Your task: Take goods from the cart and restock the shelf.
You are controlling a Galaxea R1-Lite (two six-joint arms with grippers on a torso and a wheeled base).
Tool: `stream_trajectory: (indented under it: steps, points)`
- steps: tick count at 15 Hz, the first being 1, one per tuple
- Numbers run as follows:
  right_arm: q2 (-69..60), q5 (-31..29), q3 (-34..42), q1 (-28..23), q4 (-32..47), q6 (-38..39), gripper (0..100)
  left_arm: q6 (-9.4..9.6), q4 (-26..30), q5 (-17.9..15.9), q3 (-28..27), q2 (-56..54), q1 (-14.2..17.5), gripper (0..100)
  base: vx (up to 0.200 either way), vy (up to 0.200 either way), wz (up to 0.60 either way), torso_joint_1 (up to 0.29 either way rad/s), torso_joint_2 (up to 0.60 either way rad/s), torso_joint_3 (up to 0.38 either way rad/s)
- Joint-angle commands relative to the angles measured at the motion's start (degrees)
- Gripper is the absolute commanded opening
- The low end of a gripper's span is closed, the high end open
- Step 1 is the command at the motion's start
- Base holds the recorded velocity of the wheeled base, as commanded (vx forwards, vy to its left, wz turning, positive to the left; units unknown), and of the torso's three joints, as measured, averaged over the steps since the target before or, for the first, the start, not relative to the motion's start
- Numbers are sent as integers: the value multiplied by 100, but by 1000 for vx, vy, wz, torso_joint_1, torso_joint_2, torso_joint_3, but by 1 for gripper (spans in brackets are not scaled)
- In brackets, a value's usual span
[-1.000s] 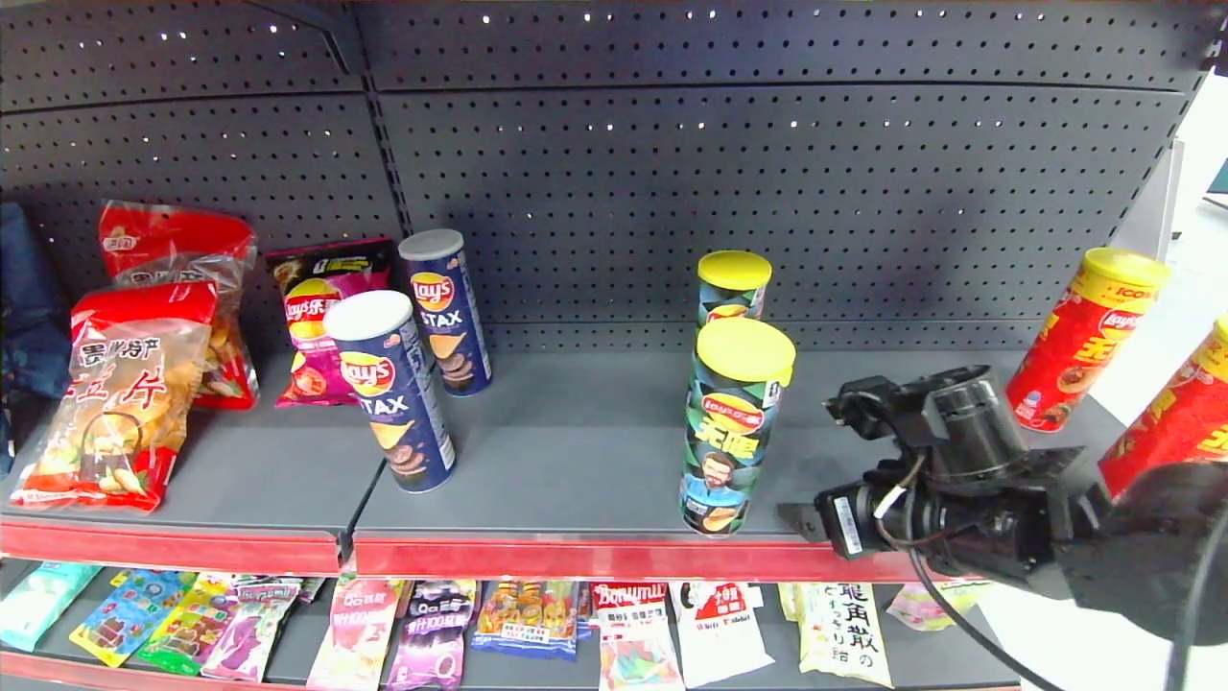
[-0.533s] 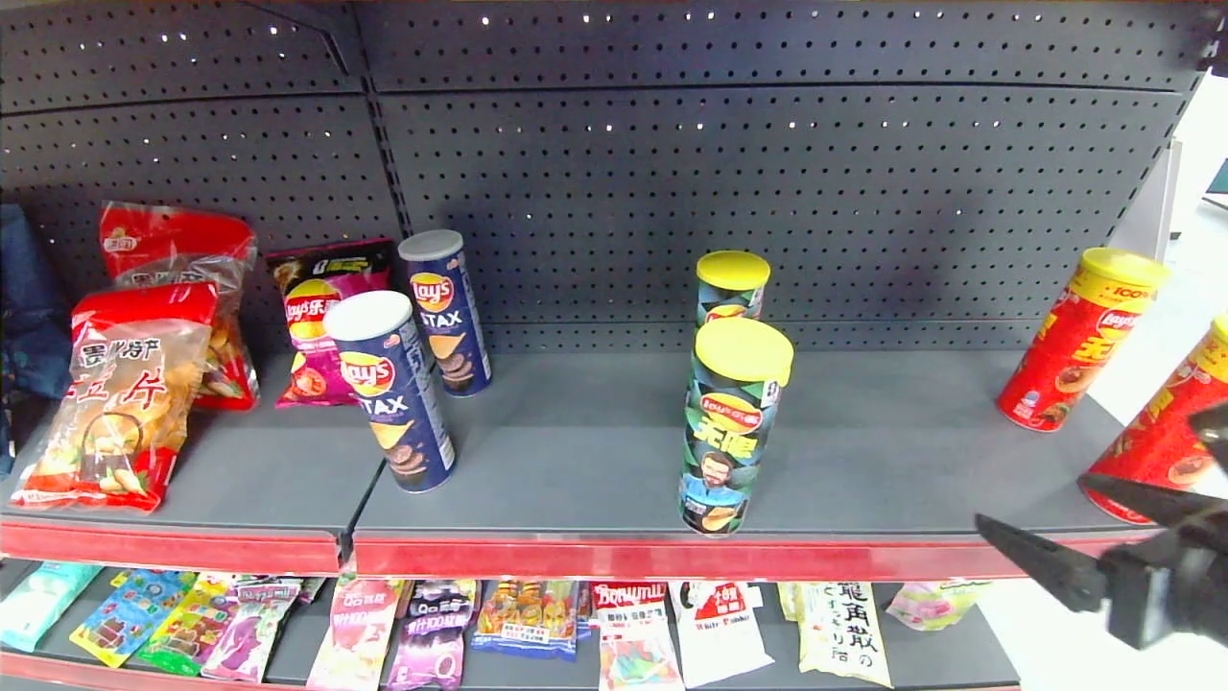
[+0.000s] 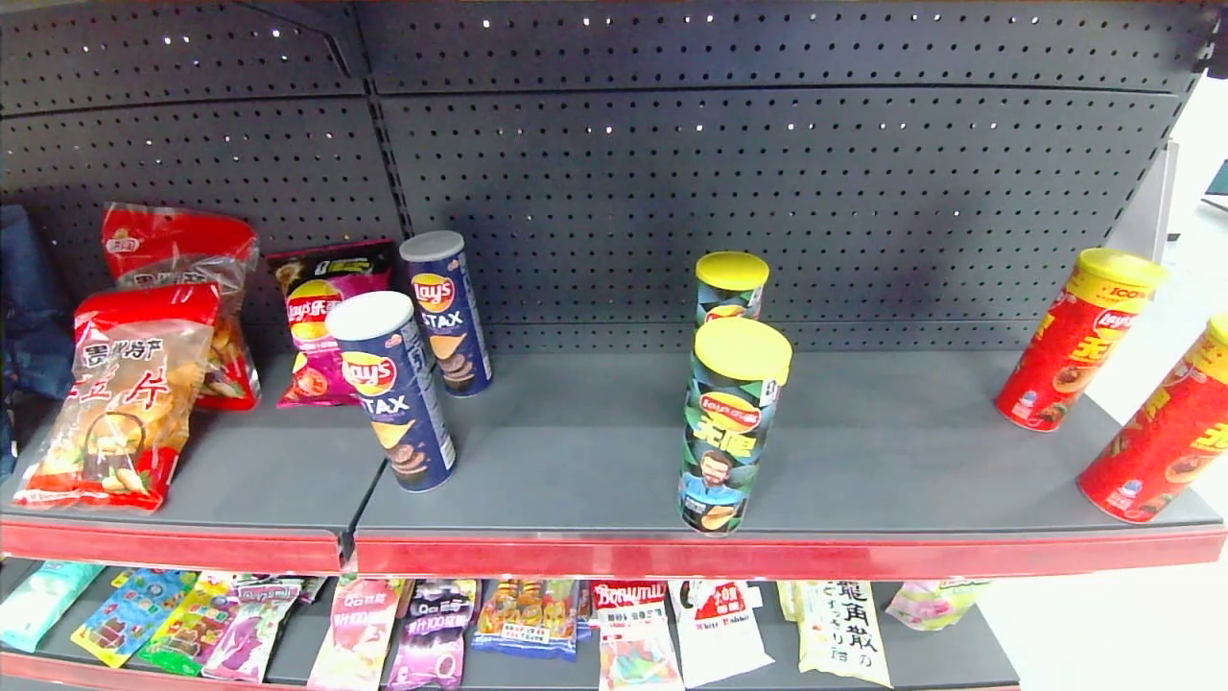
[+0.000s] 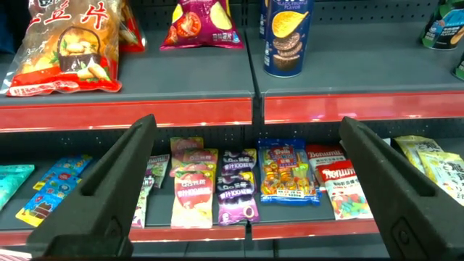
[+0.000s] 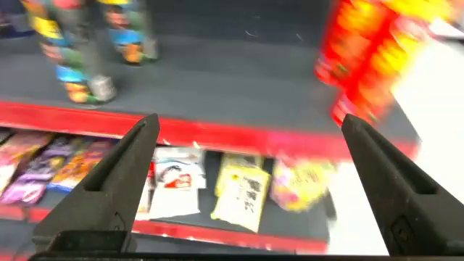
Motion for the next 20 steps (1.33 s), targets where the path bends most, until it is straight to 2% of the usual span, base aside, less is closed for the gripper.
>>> stream_trajectory:
  steps: [1, 3, 4, 5, 7, 10, 14, 20]
  points:
    - [-617, -90, 346, -43, 131, 163, 100, -1, 2, 1, 0, 8, 5, 100, 0, 0, 0, 0, 0, 0]
    - [-617, -55, 909, -43, -80, 444, 100, -1, 2, 1, 9, 8, 5, 100, 0, 0, 0, 0, 0, 0]
    - [-617, 200, 970, -43, -291, 611, 100, -1, 2, 1, 0, 8, 5, 100, 0, 0, 0, 0, 0, 0]
    - [-608, 429, 1023, -43, -141, 664, 100, -1, 2, 1, 0, 8, 5, 100, 0, 0, 0, 0, 0, 0]
    - [-599, 631, 1014, -70, -89, 330, 100, -1, 2, 1, 0, 8, 5, 100, 0, 0, 0, 0, 0, 0]
    - [-819, 639, 1023, -843, -98, 312, 100, -1, 2, 1, 0, 8, 5, 100, 0, 0, 0, 0, 0, 0]
    - [-1170, 411, 1023, -729, -89, 312, 100, -1, 2, 1, 9, 0, 5, 100, 0, 0, 0, 0, 0, 0]
    - [-1170, 516, 1023, -729, -89, 312, 100, -1, 2, 1, 9, 0, 5, 100, 0, 0, 0, 0, 0, 0]
